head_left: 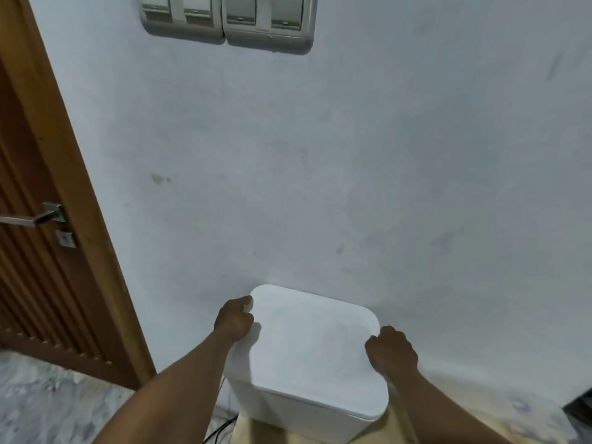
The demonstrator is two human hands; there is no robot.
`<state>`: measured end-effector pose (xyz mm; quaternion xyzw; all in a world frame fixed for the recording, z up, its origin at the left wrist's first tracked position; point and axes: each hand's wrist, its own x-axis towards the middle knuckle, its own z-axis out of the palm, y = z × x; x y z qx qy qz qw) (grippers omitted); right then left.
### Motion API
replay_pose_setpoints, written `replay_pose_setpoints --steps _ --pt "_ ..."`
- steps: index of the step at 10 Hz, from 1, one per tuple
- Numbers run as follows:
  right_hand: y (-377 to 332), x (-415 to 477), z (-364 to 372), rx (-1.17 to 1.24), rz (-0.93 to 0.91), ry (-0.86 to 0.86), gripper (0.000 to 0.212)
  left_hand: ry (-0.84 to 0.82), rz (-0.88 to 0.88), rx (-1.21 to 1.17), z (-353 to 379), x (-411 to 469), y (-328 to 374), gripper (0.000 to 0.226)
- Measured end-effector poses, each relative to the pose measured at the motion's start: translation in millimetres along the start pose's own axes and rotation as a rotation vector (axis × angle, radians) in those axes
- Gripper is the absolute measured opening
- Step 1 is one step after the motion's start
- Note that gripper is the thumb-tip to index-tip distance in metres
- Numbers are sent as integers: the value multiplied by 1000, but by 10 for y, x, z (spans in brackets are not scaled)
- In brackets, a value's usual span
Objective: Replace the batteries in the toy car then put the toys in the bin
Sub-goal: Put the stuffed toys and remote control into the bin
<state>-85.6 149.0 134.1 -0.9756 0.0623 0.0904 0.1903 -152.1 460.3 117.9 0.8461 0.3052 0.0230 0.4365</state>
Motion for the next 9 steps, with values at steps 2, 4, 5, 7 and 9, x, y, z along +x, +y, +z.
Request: replay_pose_setpoints --steps 2,4,5,7,9 --pt "32 -23 179 -2 -18 86 47 -1 51 23 63 74 -129 55" --pt "58 -42 357 -24 -85 199 49 65 213 307 235 -19 -233 60" --pt "44 -18 354 -9 -93 181 49 65 209 364 276 1 -228 62" --pt "33 3 352 -73 -88 170 50 69 212 391 308 30 -263 64" --pt "70 -105 330 15 -144 168 51 174 321 230 504 0 -475 56"
